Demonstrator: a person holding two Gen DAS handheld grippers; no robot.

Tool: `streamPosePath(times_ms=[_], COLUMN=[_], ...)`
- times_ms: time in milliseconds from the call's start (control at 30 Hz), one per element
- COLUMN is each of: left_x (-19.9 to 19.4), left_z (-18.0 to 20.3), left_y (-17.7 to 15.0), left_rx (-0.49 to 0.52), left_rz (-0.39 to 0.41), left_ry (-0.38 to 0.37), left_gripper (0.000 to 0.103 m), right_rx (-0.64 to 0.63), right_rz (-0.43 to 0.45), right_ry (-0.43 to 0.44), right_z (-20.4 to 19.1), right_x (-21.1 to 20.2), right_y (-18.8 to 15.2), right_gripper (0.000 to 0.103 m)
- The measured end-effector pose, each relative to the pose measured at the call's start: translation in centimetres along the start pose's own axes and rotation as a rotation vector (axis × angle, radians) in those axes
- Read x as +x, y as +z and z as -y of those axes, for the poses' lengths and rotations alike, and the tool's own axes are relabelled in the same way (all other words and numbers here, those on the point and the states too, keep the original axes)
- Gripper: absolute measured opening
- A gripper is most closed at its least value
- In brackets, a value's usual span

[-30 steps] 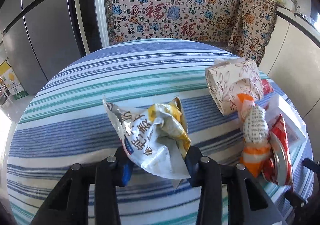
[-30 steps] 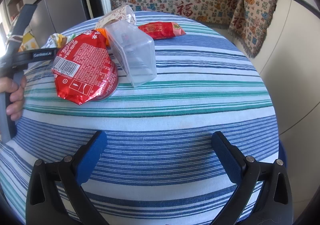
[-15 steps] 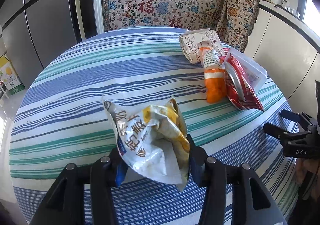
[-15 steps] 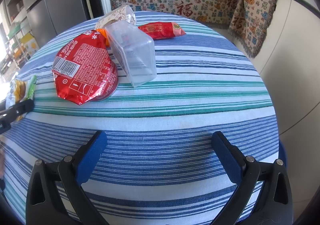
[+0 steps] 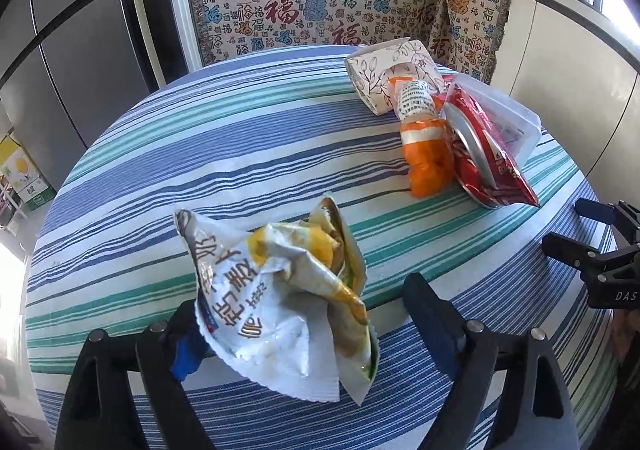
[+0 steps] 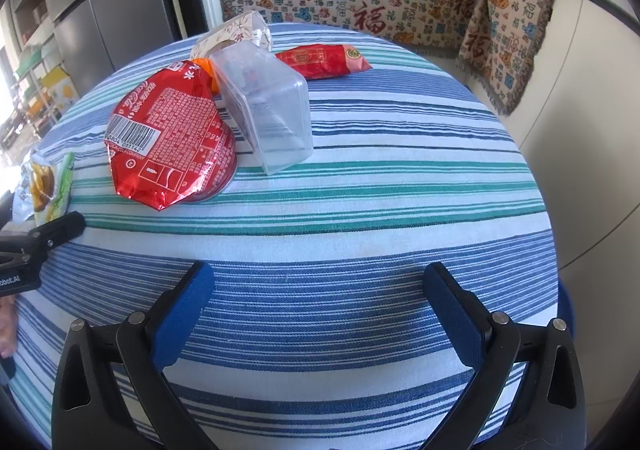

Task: Collect trash
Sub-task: 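Grasp the white crumpled snack wrapper with the left gripper, then grasp the clear plastic box with the right gripper while the left holds the wrapper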

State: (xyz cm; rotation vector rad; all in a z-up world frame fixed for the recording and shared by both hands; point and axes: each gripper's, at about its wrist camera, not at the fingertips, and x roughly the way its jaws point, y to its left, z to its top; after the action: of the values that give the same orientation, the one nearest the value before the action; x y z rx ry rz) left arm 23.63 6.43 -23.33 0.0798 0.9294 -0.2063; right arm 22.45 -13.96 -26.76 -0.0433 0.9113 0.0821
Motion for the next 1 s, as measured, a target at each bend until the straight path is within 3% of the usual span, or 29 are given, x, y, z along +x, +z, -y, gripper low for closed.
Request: streamPosePath(times_ms=[133,200,333,533,567,600,733,933,1000], left_x=[0.1,0.1,0.1,0.1,0.1,0.1,0.1,0.1,0.1], left_z=[0.0,0.0,0.0,-0.1,-0.1,-0.1,-0.1,-0.1,-0.2], left_y=[0.1,0.1,0.1,0.1,0.1,0.1,0.1,0.1,0.0], left_rx=[-0.001,-0.001,-0.002,-0.002,-0.002,-0.002,-0.002,0.000,0.000], left_rz=[0.000,0.000,0.000,0.000,0.001,0.001,0.001,0.001,0.002], left_ry=[-0.001,-0.001,0.001,0.000,0.000,-0.001,-0.001,-0.002,-0.002], left_gripper=[0.090,0.090,0.091,0.091,0.091,0.091,0.091,0.091,0.091], right_rx=[-0.090,-0.124,-0.222,-0.324,-0.301,-0.274,-0.131,0.269,0.392], right_rz=[-0.016,-0.018,0.044,0.037,0.033,0.013,-0.003,-0.089,-0.128], right_ry=[0.043,0.024,0.040,0.079,0.095,0.118,0.144,0.420,0.474], right_z=[0.3,0.4,-1.1,-3.6,-3.3,-3.0,-0.5,5.2,7.1], right_x=[0.8,1.0,0.5,1.8,1.8,1.7,0.4,-2.2,-2.3], right_y=[1.2,2.5,5.9,8.7,9.0,9.1,7.8,2.2,0.3], right_gripper=[0.102,0.101,0.101,0.080,0.051,0.039,0.038,0.036,0.035])
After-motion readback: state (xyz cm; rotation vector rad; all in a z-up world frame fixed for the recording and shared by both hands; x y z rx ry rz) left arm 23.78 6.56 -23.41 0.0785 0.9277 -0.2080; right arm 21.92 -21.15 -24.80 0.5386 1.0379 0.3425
